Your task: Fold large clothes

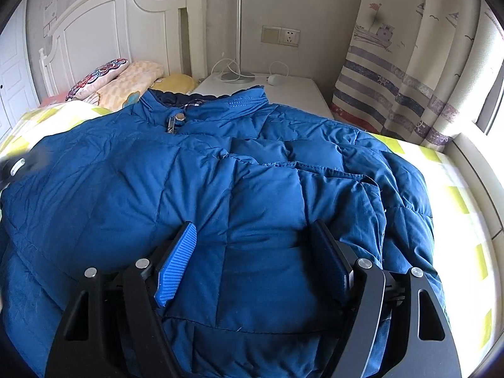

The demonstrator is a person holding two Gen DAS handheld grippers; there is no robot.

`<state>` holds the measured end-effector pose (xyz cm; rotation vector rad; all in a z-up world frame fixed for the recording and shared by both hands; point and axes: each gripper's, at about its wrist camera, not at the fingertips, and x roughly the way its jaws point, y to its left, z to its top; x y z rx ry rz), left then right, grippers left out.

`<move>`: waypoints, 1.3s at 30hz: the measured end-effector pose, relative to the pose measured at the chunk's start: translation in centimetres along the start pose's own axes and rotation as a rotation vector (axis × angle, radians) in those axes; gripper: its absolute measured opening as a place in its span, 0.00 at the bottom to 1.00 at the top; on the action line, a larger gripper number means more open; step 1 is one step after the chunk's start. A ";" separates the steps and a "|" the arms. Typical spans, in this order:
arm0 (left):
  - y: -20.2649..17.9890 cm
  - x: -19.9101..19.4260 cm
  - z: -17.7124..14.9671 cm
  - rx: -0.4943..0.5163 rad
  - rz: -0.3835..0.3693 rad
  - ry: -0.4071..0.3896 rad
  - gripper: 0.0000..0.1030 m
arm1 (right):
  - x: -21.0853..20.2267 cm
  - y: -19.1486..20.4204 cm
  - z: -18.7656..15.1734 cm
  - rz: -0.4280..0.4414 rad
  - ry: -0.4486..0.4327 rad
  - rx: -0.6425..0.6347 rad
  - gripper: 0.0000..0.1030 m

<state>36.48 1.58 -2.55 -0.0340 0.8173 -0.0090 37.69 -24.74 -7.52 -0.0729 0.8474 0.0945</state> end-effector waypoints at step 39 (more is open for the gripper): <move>0.6 -1.8 -9.4 0.104 -0.015 0.125 0.98 | -6.7 -1.4 -8.9 0.065 0.143 -0.020 0.84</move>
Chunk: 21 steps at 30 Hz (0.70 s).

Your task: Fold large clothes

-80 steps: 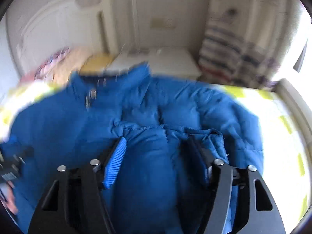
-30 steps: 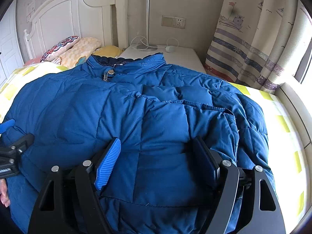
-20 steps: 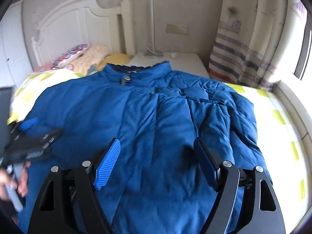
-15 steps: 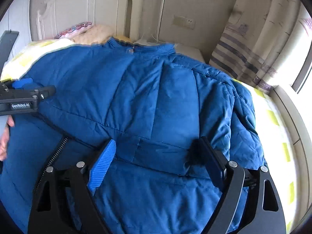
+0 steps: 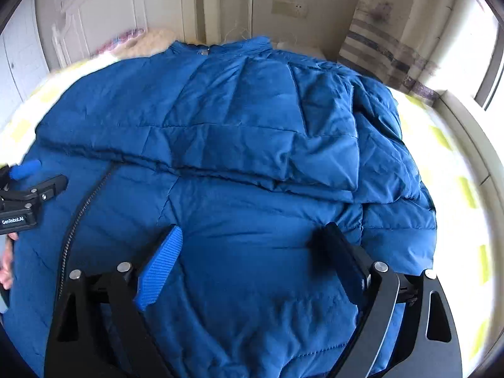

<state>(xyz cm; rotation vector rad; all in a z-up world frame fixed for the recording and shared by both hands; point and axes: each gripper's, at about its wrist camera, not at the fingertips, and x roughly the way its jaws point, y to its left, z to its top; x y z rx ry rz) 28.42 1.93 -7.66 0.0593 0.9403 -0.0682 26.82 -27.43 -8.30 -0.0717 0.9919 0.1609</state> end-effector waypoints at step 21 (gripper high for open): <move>-1.8 -6.0 -8.0 0.083 0.023 -0.023 0.98 | -6.7 4.9 -9.5 0.058 -0.048 -0.238 0.85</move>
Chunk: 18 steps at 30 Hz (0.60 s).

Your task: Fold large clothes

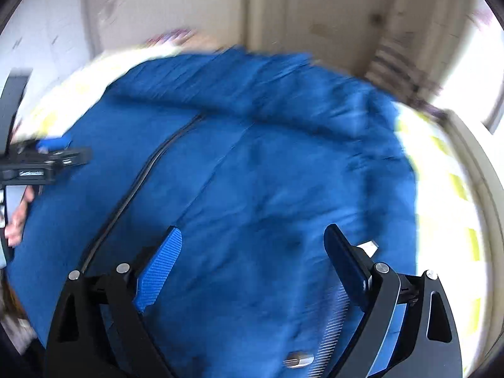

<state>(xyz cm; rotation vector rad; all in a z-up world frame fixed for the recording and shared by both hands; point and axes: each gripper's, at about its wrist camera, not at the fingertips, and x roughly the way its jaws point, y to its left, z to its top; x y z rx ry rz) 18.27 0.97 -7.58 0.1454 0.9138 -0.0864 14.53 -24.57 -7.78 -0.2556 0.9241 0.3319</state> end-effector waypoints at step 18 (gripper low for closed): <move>2.6 -6.1 -4.4 -0.091 -0.038 -0.058 0.98 | -7.0 1.6 -5.5 0.050 -0.088 -0.047 0.87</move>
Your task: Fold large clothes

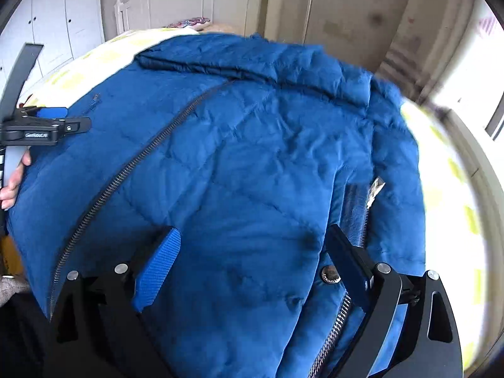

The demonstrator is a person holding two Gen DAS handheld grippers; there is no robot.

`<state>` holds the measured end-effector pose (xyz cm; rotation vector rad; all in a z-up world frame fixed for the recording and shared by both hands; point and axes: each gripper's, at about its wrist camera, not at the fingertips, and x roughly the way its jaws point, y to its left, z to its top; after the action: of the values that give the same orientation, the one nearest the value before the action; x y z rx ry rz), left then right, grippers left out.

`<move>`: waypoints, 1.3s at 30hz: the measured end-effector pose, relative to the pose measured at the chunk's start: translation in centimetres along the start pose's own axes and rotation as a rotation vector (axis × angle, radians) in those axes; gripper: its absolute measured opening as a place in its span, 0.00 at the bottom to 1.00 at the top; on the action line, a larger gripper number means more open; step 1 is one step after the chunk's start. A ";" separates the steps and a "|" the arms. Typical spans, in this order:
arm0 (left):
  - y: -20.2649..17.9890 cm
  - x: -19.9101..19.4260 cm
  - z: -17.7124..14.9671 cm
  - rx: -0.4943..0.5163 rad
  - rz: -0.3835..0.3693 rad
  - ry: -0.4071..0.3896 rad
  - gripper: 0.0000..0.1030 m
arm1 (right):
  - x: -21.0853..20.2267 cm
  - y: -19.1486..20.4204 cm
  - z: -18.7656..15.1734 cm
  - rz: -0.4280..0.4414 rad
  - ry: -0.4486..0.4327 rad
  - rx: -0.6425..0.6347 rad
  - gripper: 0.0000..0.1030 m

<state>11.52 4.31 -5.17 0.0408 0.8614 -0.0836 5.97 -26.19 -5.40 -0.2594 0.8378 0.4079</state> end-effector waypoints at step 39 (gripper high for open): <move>-2.1 -5.1 -6.9 0.150 -0.030 -0.068 0.98 | -4.8 2.1 -5.5 0.063 -0.064 -0.086 0.93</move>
<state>2.83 3.03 -5.84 0.1647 0.7864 -0.1769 -1.44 -27.61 -5.44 -0.2989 0.7677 0.5098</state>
